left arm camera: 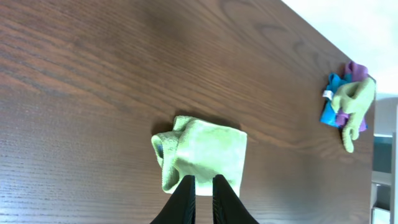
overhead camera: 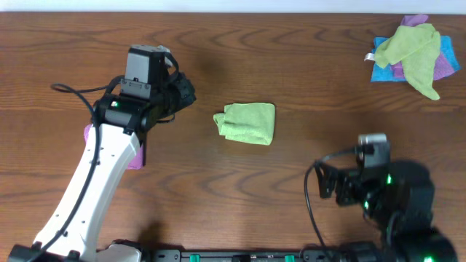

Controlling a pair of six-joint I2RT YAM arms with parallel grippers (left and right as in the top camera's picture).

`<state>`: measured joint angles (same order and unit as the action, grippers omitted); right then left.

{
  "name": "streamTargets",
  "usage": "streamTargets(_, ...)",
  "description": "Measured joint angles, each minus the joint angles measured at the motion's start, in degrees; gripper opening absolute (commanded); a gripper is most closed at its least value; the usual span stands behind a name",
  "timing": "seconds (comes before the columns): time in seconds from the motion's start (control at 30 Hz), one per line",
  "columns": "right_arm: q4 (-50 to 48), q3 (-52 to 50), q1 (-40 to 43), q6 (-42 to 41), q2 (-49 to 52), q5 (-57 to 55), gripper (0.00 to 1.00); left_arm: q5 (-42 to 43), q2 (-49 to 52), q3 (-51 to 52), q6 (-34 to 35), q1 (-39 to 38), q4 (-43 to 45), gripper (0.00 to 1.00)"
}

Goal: Fold the cloth
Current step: 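Release the folded cloth and retract both grippers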

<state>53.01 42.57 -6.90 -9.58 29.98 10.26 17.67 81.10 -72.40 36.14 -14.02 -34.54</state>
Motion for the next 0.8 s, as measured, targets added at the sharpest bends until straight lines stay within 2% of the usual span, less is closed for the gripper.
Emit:
streamTargets(0.17, 0.44, -7.34, 0.02, -2.40, -12.13, -0.76, 0.99, 0.28, -1.84, 0.00, 0.07, 0.00, -1.46, 0.17)
streamTargets(0.27, 0.09, -9.14, 0.02, -4.68, -15.65, -3.10, 0.99, 1.66, -3.04, 0.00, 0.59, 0.00, -2.99, 0.19)
streamTargets(0.43, -0.11, -9.68, 0.02, -9.07, -15.98, -11.32, 0.99, 3.54, -6.60, 0.00, 1.81, 0.00, -9.42, 0.20)
streamTargets(0.6, -0.15, -9.73, 0.02, -9.97, -15.96, -14.67, 0.99, 2.19, -16.39, 0.00, 2.99, 0.92, -18.03, 0.21)
streamTargets(0.7, -0.13, -9.75, 0.02, -10.32, -15.98, -15.19, 0.99, 0.74, -21.86, 2.10, 5.57, 1.90, -17.66, 0.21)
streamTargets(0.8, -0.13, -9.75, 0.02, -10.40, -15.98, -15.32, 0.99, 0.35, -26.36, 8.66, 9.18, 2.14, -14.99, 0.21)
